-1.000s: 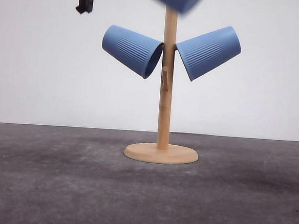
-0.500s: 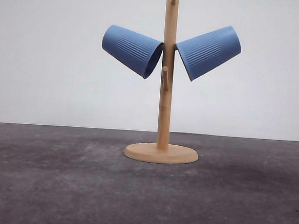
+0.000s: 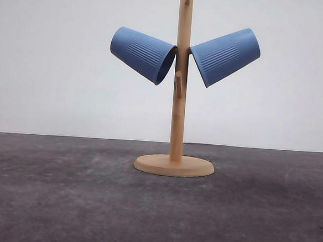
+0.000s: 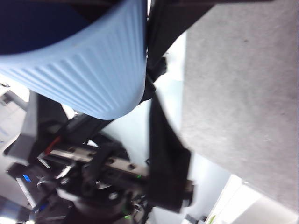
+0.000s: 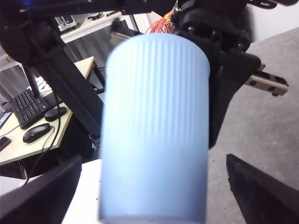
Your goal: Place three cups
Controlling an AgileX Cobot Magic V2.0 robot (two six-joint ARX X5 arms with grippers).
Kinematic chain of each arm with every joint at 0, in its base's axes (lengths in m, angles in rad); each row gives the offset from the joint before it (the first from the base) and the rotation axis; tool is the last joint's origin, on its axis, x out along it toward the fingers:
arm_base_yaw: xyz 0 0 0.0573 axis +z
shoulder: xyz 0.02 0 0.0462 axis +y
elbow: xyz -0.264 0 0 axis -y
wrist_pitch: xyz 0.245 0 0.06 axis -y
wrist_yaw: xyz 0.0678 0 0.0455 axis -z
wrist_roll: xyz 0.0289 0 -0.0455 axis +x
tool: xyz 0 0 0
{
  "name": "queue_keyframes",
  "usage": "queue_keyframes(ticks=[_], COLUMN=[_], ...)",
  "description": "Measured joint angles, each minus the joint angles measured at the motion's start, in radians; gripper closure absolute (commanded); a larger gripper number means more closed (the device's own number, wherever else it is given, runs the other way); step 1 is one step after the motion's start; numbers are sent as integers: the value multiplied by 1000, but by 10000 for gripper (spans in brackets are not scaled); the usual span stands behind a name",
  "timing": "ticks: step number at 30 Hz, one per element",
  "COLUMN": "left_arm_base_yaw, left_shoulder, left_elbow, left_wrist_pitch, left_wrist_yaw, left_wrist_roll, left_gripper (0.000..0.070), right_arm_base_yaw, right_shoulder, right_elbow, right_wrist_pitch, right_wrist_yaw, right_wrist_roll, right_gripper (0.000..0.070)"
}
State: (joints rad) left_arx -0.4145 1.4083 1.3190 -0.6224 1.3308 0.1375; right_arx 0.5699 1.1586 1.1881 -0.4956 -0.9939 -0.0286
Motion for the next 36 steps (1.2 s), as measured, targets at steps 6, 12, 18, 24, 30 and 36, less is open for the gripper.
queue_keyframes(ticks=[6, 12, 18, 24, 30, 36], left_arm_base_yaw=[0, 0, 1, 24, 97, 177], left_shoulder=[0, 0, 0, 0, 0, 0], left_elbow=[0, 0, 0, 0, 0, 0], left_wrist_pitch=[-1, -13, -19, -32, -85, -200], left_wrist_yaw=[3, 8, 8, 7, -26, -252], left_wrist_roll=[0, 0, 0, -21, -26, -26], left_gripper=[693, 693, 626, 425, 423, 423], right_arm_base_yaw=[42, 52, 52, 26, -46, -97], right_shoulder=[33, 34, 34, 34, 13, -41], right_elbow=[0, 0, 0, 0, 0, 0], right_wrist_pitch=[18, 25, 22, -64, -198, -367], right_wrist_yaw=[3, 8, 10, 7, 31, 284], right_wrist_roll=[17, 27, 30, 8, -46, -83], right_gripper=[240, 397, 422, 421, 421, 421])
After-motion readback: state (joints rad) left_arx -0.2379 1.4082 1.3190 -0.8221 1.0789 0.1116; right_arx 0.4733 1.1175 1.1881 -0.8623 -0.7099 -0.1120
